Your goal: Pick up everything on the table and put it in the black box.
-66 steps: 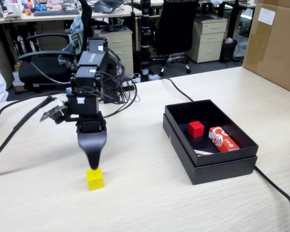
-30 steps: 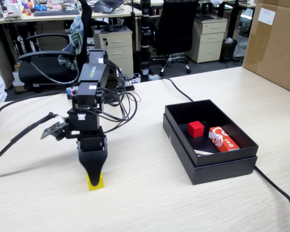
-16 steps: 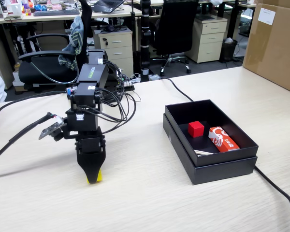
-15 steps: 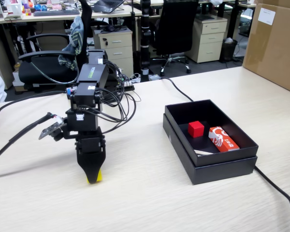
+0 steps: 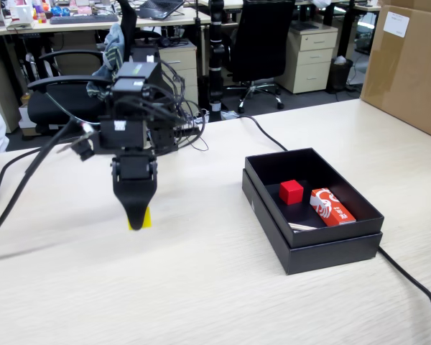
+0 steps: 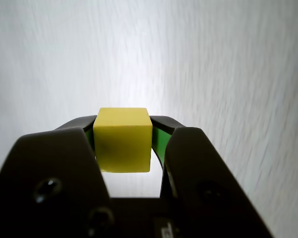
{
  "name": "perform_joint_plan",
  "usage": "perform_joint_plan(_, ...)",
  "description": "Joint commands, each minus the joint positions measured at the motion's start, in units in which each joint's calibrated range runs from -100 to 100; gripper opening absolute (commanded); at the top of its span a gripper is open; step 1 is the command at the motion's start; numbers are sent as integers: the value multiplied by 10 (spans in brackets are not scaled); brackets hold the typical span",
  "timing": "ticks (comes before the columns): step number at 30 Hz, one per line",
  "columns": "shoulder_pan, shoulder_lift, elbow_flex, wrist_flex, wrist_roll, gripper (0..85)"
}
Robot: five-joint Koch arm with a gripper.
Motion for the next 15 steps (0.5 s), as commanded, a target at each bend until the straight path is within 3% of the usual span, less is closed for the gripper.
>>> perform_joint_plan(1, 21, -170, 6, 5, 12, 9)
perform_joint_plan(7, 112, -410, -115, 5, 49, 9)
perform_joint_plan(15, 217, -427, -137, 5, 91, 11)
